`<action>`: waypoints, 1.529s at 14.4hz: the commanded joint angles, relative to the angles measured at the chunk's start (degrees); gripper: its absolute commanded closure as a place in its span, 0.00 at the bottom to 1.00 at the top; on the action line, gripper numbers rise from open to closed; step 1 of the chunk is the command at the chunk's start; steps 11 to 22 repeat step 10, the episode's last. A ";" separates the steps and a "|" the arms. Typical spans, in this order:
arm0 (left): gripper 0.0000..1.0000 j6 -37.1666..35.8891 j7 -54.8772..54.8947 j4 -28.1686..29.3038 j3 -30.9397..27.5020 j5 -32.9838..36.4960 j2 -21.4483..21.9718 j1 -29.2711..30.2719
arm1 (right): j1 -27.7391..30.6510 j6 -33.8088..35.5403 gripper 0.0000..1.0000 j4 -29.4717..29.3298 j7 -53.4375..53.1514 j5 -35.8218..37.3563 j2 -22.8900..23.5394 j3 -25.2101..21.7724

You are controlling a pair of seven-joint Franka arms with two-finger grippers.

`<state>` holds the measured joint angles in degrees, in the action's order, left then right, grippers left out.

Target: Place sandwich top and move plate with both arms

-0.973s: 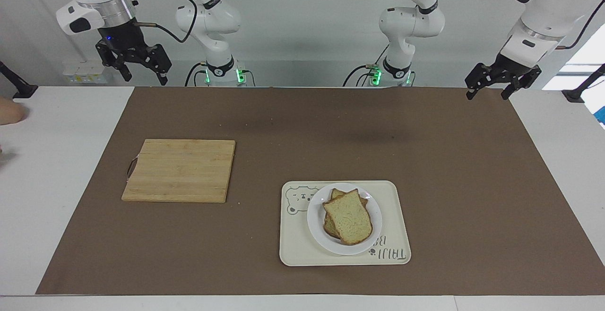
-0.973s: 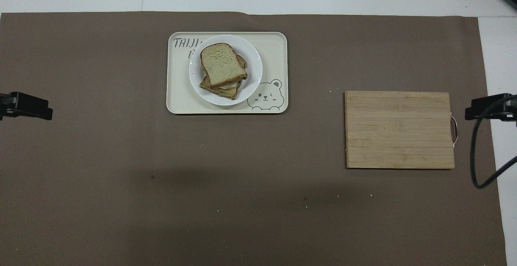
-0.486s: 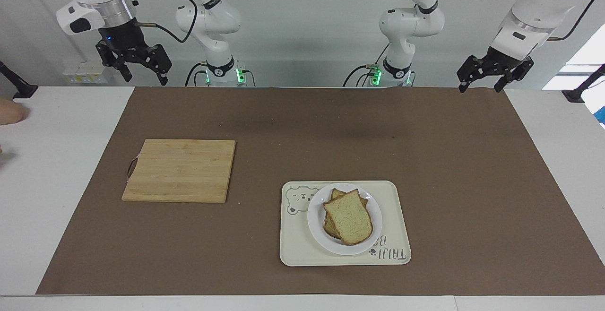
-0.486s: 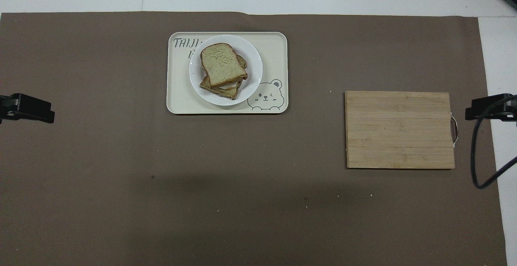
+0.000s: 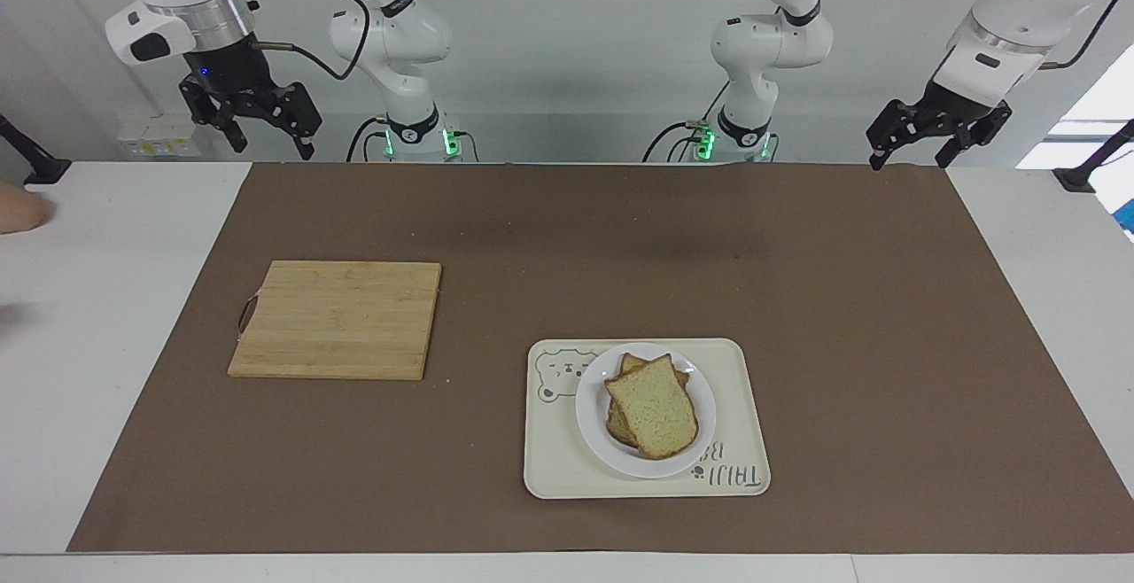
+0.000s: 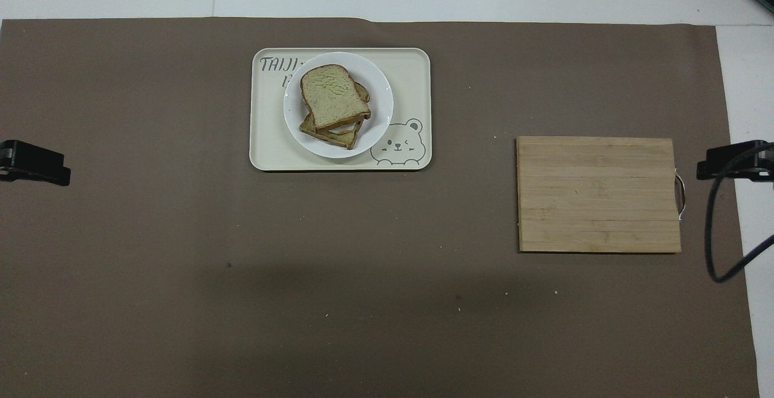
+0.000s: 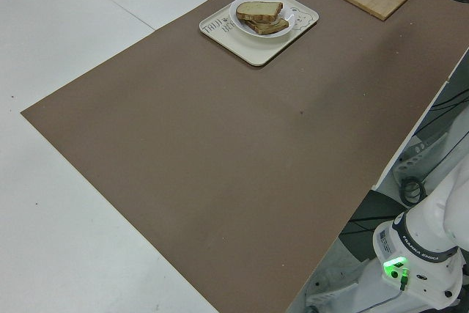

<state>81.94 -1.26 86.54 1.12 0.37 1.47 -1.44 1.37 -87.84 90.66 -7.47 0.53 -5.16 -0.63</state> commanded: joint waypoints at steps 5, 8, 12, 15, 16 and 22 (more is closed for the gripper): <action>0.00 -1.60 -0.15 -0.06 0.64 0.16 0.11 0.56 | 0.74 -0.23 0.00 0.40 1.14 0.00 -0.64 0.46; 0.00 -1.87 -0.15 -0.05 0.55 0.16 0.20 0.74 | 0.74 -0.23 0.00 0.40 1.14 0.00 -0.64 0.46; 0.00 -2.13 -0.15 -0.05 0.37 0.16 0.20 2.48 | 0.74 -0.23 0.00 0.40 1.14 0.00 -0.64 0.46; 0.00 -2.13 -0.15 -0.05 0.37 0.16 0.20 2.48 | 0.74 -0.23 0.00 0.40 1.14 0.00 -0.64 0.46; 0.00 -2.13 -0.15 -0.05 0.37 0.16 0.20 2.48 | 0.74 -0.23 0.00 0.40 1.14 0.00 -0.64 0.46; 0.00 -2.13 -0.15 -0.05 0.37 0.16 0.20 2.48 | 0.74 -0.23 0.00 0.40 1.14 0.00 -0.64 0.46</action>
